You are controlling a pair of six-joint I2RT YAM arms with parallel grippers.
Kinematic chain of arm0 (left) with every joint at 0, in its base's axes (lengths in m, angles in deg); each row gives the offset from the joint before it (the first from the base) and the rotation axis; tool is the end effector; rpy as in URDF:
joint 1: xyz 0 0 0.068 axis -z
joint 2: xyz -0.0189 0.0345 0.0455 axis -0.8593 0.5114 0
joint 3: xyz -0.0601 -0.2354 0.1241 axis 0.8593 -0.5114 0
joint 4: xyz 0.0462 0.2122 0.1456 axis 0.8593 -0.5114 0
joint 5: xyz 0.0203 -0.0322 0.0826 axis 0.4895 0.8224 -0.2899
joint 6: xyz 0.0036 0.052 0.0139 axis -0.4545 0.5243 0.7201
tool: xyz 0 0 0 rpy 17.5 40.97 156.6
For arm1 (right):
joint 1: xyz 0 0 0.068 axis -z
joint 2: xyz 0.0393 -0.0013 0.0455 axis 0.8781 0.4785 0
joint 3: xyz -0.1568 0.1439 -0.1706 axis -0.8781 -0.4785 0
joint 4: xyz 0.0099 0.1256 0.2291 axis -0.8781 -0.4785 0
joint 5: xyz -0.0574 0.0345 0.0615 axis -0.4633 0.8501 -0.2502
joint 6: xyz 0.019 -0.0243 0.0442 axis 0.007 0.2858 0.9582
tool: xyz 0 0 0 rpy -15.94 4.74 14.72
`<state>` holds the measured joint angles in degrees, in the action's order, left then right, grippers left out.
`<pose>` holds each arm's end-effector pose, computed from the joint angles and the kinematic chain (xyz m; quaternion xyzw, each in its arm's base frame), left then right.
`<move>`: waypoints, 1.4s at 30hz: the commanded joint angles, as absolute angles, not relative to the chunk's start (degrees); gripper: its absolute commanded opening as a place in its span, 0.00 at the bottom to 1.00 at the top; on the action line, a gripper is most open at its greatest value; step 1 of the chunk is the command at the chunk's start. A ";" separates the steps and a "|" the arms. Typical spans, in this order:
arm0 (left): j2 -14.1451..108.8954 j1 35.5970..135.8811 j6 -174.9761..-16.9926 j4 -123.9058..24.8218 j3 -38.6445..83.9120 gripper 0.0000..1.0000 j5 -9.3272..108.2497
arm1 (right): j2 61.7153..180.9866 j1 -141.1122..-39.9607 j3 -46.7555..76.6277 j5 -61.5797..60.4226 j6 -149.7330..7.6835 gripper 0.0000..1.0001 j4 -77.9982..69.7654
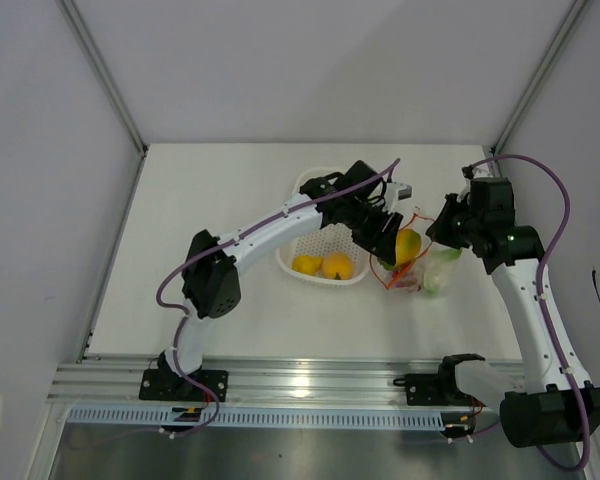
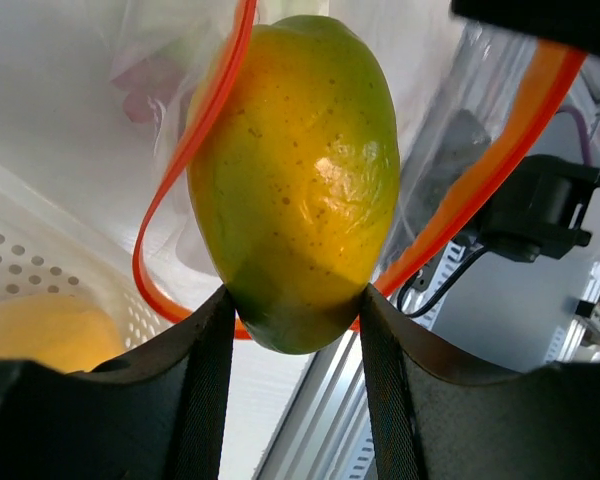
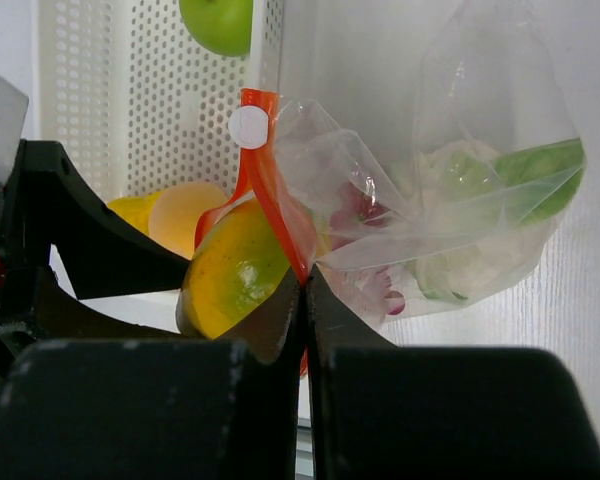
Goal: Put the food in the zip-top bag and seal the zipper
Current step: Place the fake fruit in the zipper food storage bag.
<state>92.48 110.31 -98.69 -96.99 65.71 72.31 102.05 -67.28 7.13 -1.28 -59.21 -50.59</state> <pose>0.2810 -0.3770 0.2973 0.3719 0.8322 -0.3878 0.1370 0.2134 0.0262 0.3599 0.0761 0.9055 0.1416 0.3926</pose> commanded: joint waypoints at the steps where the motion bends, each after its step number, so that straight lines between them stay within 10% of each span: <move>1: 94.13 110.83 -103.29 -99.02 72.35 0.16 72.75 | 100.91 -68.00 8.73 -1.72 -58.33 0.00 -49.31; 7: 91.52 110.92 -105.41 -94.63 70.45 0.82 71.27 | 100.91 -68.53 9.09 -2.24 -58.06 0.00 -49.49; 10: 89.48 110.83 -104.62 -91.82 66.66 0.99 69.94 | 100.65 -68.53 9.09 -2.59 -58.15 0.00 -49.66; 26: 69.79 109.34 -100.23 -73.62 43.28 1.00 44.03 | 100.39 -68.53 8.38 -3.39 -58.94 0.00 -50.45; 42: 91.83 93.79 -119.44 -90.93 68.23 0.97 52.93 | 101.53 -68.53 8.21 -3.56 -59.65 0.00 -49.84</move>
<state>87.84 96.12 -110.27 -87.35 63.78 45.84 101.76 -68.33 7.13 -2.85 -58.66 -51.25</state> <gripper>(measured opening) 0.979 0.006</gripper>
